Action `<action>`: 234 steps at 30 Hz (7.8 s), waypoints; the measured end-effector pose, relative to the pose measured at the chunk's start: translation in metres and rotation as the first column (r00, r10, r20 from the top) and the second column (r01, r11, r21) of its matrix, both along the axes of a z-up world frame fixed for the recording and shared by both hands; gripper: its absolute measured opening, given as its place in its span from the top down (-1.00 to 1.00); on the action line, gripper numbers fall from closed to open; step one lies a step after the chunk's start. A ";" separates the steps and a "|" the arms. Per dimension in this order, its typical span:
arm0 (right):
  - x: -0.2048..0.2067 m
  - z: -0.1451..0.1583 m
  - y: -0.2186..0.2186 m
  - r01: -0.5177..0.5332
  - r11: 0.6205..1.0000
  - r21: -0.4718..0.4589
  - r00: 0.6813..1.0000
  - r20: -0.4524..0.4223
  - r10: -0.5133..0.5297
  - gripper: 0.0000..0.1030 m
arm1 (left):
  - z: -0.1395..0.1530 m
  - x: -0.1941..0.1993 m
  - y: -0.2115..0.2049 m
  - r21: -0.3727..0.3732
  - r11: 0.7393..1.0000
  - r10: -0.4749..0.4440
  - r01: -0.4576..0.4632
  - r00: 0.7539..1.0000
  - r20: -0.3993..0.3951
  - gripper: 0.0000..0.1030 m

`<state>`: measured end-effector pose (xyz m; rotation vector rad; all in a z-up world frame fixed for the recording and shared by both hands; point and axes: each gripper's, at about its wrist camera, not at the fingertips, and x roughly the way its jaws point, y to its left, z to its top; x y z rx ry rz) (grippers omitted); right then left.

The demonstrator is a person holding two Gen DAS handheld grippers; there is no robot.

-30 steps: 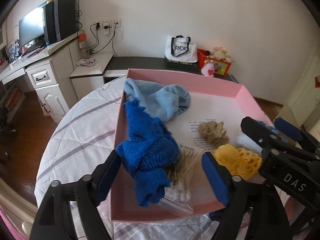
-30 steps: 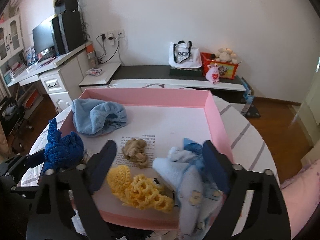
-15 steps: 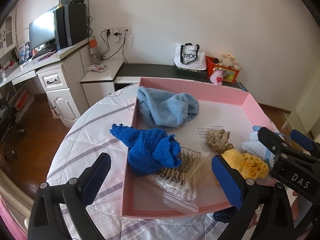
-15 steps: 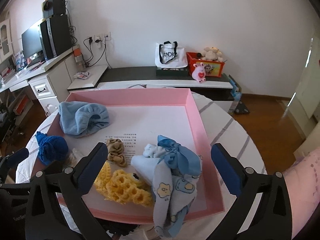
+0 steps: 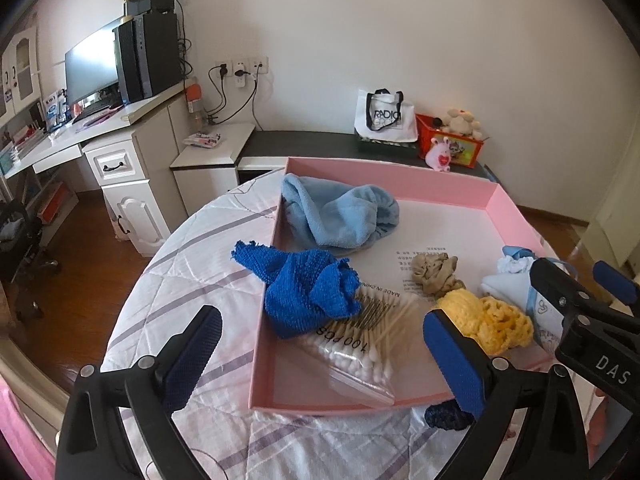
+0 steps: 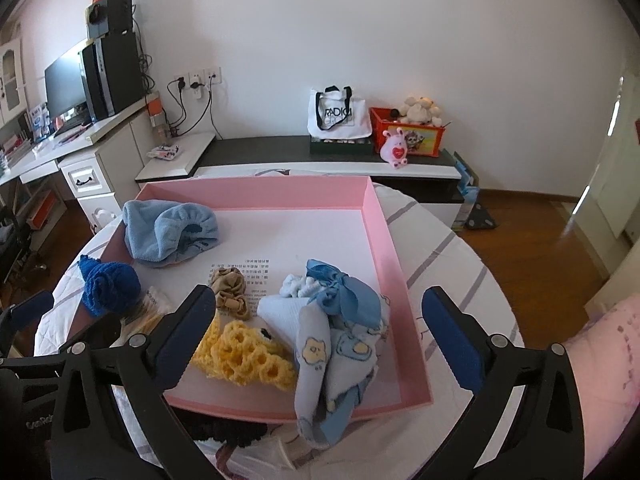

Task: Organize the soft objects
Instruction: 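Withdraw both open tools back from the pink box over the bed, then approach the clear plastic cup with the right tool and grasp it, then grasp the navy knitted item with the left tool while the right tool holds the cup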

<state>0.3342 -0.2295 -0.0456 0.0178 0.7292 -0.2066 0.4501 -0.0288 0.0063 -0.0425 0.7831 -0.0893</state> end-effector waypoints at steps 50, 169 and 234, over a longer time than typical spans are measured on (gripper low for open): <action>-0.214 0.073 0.024 -0.027 0.996 -0.091 0.972 0.231 0.047 -1.00 | 0.068 -0.266 -0.014 0.044 0.998 0.028 -0.042 0.960 0.280 -1.00; -0.060 -0.074 0.034 -0.069 0.989 0.129 0.977 -0.194 0.094 -0.60 | -0.064 -0.110 0.038 0.050 0.995 0.091 -0.087 0.993 -0.077 -1.00; -0.070 -0.081 -0.096 0.117 0.990 0.074 0.983 -0.150 -0.105 -0.65 | -0.077 -0.045 -0.105 0.039 0.999 -0.007 0.015 0.980 -0.200 0.27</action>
